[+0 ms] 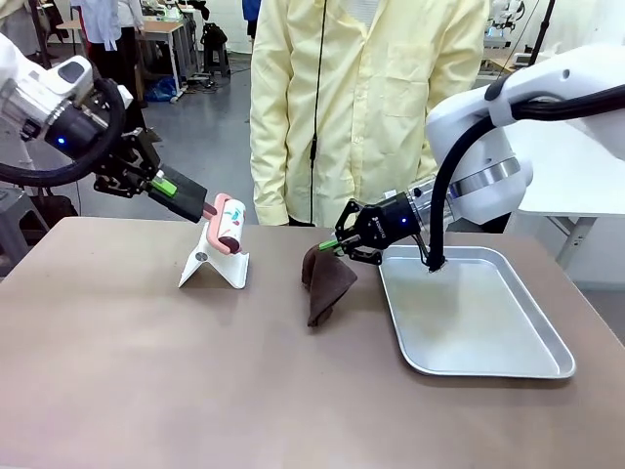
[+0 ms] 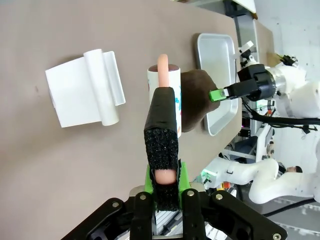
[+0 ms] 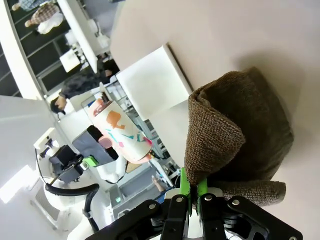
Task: Clean the surface of the table.
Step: Return the Lint Roller and towel to their original positions.
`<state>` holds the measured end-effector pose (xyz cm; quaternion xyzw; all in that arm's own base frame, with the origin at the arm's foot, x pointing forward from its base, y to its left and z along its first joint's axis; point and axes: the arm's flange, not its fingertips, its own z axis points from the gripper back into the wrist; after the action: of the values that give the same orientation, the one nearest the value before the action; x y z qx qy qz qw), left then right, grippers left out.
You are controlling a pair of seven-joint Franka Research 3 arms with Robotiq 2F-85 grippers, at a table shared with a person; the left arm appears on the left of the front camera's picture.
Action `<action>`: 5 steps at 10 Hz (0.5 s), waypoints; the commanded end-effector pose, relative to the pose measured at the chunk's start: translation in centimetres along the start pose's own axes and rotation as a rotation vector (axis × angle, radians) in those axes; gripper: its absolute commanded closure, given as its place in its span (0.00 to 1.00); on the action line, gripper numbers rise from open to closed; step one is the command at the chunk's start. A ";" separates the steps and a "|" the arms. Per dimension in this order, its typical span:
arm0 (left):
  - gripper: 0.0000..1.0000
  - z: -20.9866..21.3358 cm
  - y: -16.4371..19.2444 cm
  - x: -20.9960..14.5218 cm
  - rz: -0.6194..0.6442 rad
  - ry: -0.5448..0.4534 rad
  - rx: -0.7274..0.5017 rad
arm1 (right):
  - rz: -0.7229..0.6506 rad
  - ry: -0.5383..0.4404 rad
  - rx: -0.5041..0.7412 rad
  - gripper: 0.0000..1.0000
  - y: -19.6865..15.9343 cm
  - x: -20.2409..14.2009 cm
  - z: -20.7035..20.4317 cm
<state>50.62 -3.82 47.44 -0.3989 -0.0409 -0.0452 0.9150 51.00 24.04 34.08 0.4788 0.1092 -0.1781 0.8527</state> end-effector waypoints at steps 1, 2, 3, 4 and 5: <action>0.80 -1.1 -0.3 0.8 0.046 -0.003 0.033 | -0.018 -0.011 -0.032 0.94 0.4 0.0 -0.2; 0.80 -2.0 -0.1 1.2 0.058 0.026 0.055 | -0.002 -0.012 -0.031 0.94 0.3 -0.1 -0.1; 0.80 -2.6 0.2 1.7 0.078 0.033 0.075 | 0.004 -0.019 -0.029 0.94 0.1 -0.2 0.0; 0.80 -3.2 0.5 2.2 0.094 0.046 0.095 | 0.000 -0.019 -0.033 0.94 -0.1 -0.2 0.0; 0.80 -3.9 0.6 2.6 0.107 0.056 0.112 | -0.021 0.029 -0.025 0.94 -0.5 -0.1 0.1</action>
<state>52.52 -5.87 44.07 -0.3651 -0.0056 -0.0151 0.9308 50.94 23.88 33.78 0.4722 0.1124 -0.1754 0.8565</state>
